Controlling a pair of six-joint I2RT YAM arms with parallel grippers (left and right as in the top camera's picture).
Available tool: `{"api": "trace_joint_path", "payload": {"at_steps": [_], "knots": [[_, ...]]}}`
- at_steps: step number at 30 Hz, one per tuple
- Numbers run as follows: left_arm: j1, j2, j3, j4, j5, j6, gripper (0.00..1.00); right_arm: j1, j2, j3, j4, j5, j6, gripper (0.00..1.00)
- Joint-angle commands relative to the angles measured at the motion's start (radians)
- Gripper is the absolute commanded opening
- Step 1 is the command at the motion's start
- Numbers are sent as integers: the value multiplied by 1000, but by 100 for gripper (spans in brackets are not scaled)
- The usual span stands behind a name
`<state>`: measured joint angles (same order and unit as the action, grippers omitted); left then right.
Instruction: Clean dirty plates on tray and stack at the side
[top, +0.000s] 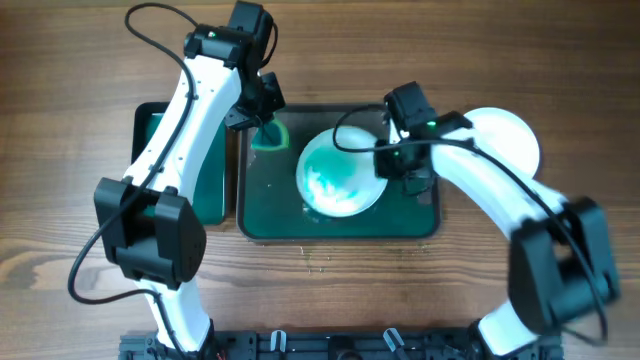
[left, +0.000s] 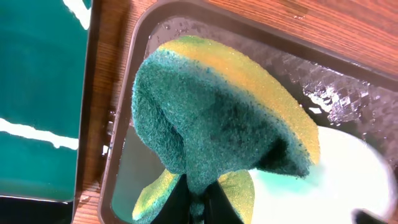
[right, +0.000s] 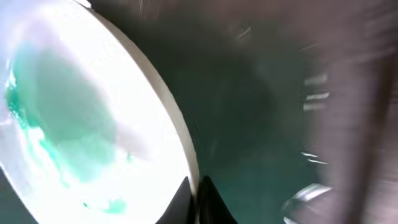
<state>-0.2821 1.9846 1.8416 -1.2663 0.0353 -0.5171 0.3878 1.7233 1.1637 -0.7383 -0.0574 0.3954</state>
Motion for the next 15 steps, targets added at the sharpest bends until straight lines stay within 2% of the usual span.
{"api": "trace_joint_path", "payload": {"at_steps": [1,9,15], "knots": [[-2,-21,21,-3,16,15,4,49,-148,-1,-34,306,0,4],[-18,-21,21,-3,16,15,4,277,-337,-1,-90,930,-3,5],[-18,-21,21,-6,16,16,4,450,-349,-1,-93,1228,-83,4]]}}
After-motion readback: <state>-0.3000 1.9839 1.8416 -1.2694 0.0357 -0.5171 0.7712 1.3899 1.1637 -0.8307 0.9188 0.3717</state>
